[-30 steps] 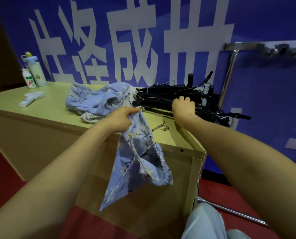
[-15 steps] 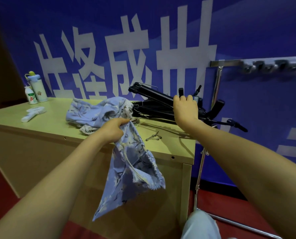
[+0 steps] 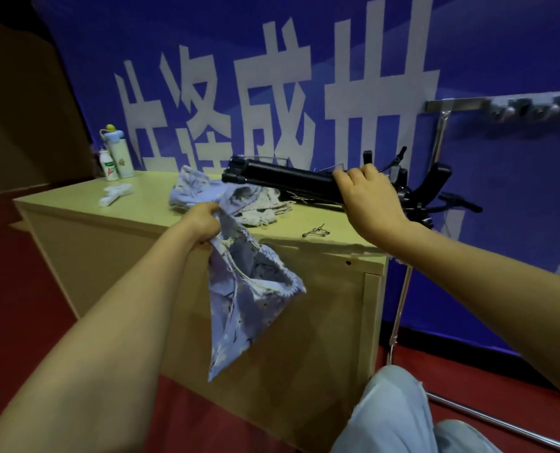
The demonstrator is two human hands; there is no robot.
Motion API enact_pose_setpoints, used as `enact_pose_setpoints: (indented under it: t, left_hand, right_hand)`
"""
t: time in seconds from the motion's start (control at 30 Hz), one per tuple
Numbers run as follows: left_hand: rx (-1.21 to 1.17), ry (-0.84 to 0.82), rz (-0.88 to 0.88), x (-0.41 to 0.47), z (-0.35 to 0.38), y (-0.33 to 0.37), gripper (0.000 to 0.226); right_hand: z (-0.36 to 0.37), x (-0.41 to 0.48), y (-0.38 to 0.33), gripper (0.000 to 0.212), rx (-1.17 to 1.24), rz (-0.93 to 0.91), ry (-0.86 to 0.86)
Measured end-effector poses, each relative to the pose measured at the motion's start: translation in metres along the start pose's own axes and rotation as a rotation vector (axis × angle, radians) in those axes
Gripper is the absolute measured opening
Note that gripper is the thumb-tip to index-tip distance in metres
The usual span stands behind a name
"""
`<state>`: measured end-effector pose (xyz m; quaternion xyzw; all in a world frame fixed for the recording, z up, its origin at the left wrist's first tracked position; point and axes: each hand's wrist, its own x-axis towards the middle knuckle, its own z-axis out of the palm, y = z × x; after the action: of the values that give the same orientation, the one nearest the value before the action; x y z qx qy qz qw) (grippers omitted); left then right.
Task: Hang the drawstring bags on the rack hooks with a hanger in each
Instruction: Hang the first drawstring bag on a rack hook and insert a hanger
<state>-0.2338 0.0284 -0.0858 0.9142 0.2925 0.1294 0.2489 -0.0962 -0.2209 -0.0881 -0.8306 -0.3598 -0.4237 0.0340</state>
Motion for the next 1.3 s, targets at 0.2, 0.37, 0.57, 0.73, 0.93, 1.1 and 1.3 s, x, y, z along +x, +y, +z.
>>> enact_pose_setpoints:
  t: [0.2, 0.37, 0.57, 0.73, 0.93, 1.1, 1.3]
  left_hand:
    - [-0.090, 0.065, -0.010, -0.008, -0.009, -0.014, 0.040]
    - [-0.031, -0.021, 0.046, -0.016, -0.004, -0.006, 0.046]
    - [-0.085, -0.091, 0.127, -0.037, 0.008, 0.018, 0.053]
    - [-0.228, -0.169, 0.204, -0.047, 0.023, 0.039, 0.059]
    - [-0.471, -0.247, 0.287, -0.044, 0.031, 0.059, 0.049]
    - [-0.563, -0.311, 0.290, -0.053, 0.043, 0.087, 0.019]
    - [-0.550, -0.196, 0.354, -0.058, 0.061, 0.120, 0.023]
  right_hand:
    - [0.002, -0.016, -0.012, 0.057, -0.073, -0.268, 0.048]
    - [0.003, -0.017, -0.039, 0.048, -0.104, -0.397, 0.056]
    - [0.000, -0.012, -0.081, 0.023, -0.222, -0.548, -0.044]
    - [0.004, -0.012, -0.110, 0.018, -0.214, -0.650, -0.049]
    - [0.015, -0.028, -0.108, 0.017, -0.255, -0.709, -0.215]
    - [0.037, -0.037, -0.096, 0.022, -0.344, -0.792, -0.344]
    - [0.018, -0.044, -0.067, 0.017, -0.375, -0.756, -0.440]
